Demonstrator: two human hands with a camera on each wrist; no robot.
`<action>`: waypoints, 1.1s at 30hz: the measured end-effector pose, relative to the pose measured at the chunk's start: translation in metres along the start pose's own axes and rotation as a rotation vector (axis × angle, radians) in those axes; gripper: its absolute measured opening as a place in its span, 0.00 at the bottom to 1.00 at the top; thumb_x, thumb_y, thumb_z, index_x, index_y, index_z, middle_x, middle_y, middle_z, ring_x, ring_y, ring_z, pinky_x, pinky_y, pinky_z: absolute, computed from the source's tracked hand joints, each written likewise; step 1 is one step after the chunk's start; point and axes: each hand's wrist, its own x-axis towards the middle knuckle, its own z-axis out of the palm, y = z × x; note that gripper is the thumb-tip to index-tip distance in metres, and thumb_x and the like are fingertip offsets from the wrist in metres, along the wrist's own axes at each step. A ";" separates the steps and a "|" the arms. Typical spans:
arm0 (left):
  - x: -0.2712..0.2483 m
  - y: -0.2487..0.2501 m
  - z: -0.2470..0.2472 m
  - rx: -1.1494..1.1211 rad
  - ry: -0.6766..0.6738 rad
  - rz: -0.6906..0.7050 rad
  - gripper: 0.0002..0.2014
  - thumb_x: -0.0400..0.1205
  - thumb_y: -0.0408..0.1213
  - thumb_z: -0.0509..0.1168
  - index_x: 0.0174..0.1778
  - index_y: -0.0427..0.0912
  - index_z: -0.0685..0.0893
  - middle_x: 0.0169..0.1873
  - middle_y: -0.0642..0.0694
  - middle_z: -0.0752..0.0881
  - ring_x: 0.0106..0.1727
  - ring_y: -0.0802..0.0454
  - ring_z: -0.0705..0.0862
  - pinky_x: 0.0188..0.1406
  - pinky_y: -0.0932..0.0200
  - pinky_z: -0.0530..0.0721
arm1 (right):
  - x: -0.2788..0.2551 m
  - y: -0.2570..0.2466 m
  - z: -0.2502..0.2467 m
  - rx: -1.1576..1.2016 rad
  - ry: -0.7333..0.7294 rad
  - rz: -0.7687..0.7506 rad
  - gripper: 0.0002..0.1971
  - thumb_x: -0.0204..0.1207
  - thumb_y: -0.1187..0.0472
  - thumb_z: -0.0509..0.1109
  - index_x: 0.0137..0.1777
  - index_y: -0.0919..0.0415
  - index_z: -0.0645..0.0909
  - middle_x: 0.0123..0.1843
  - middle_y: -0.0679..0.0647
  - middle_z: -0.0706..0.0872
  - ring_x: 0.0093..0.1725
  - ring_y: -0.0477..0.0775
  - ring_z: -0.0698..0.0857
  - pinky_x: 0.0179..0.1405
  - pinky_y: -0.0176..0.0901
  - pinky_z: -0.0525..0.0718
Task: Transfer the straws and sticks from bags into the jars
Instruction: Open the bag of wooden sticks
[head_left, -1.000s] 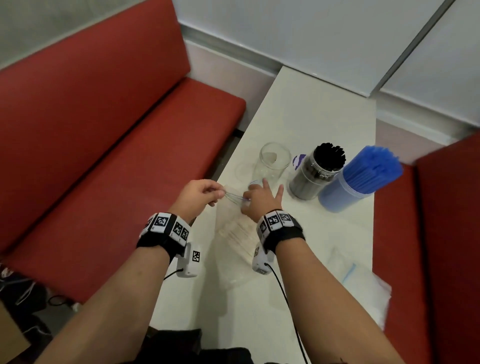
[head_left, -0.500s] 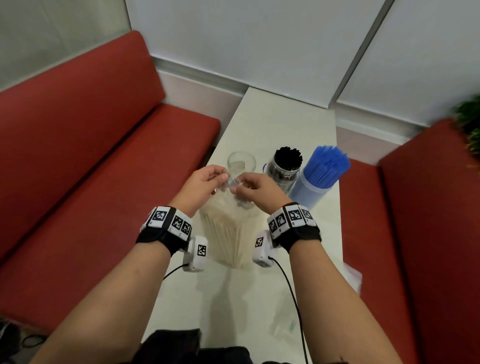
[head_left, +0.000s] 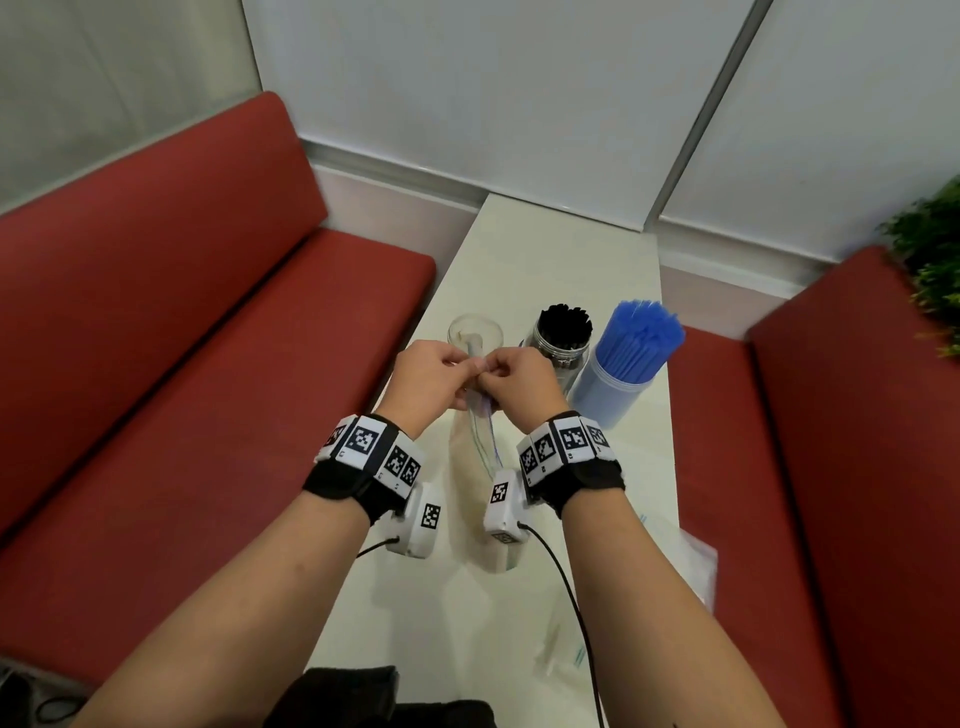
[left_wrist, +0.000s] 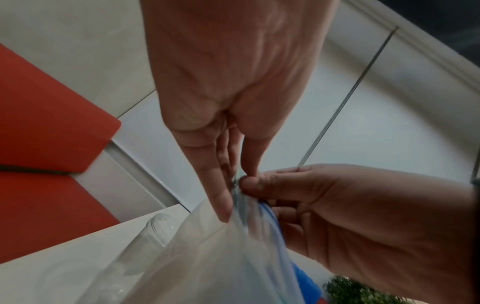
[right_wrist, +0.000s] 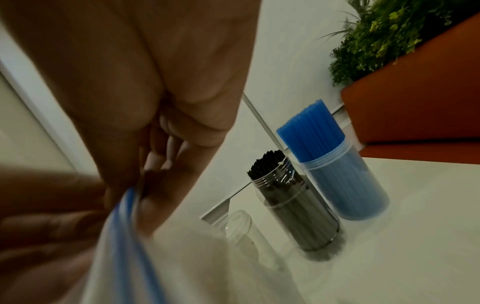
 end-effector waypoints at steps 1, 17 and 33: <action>0.000 0.000 0.000 0.006 0.006 0.001 0.07 0.83 0.33 0.72 0.46 0.33 0.91 0.40 0.31 0.91 0.41 0.34 0.93 0.45 0.43 0.93 | -0.002 0.000 -0.002 0.056 -0.046 0.022 0.05 0.79 0.72 0.71 0.49 0.73 0.88 0.39 0.69 0.90 0.36 0.61 0.89 0.45 0.60 0.92; 0.001 0.000 0.010 -0.110 -0.083 -0.073 0.10 0.85 0.27 0.63 0.46 0.23 0.87 0.43 0.26 0.90 0.39 0.37 0.92 0.44 0.45 0.93 | -0.014 0.016 -0.007 0.640 -0.024 0.263 0.06 0.84 0.74 0.65 0.54 0.76 0.83 0.37 0.62 0.88 0.31 0.52 0.90 0.36 0.44 0.92; 0.002 -0.034 0.005 -0.391 -0.243 -0.317 0.05 0.88 0.33 0.66 0.59 0.44 0.79 0.30 0.45 0.77 0.24 0.54 0.73 0.25 0.59 0.73 | -0.015 0.049 -0.006 1.406 -0.105 0.795 0.26 0.90 0.58 0.56 0.29 0.63 0.80 0.20 0.46 0.62 0.20 0.41 0.54 0.12 0.30 0.56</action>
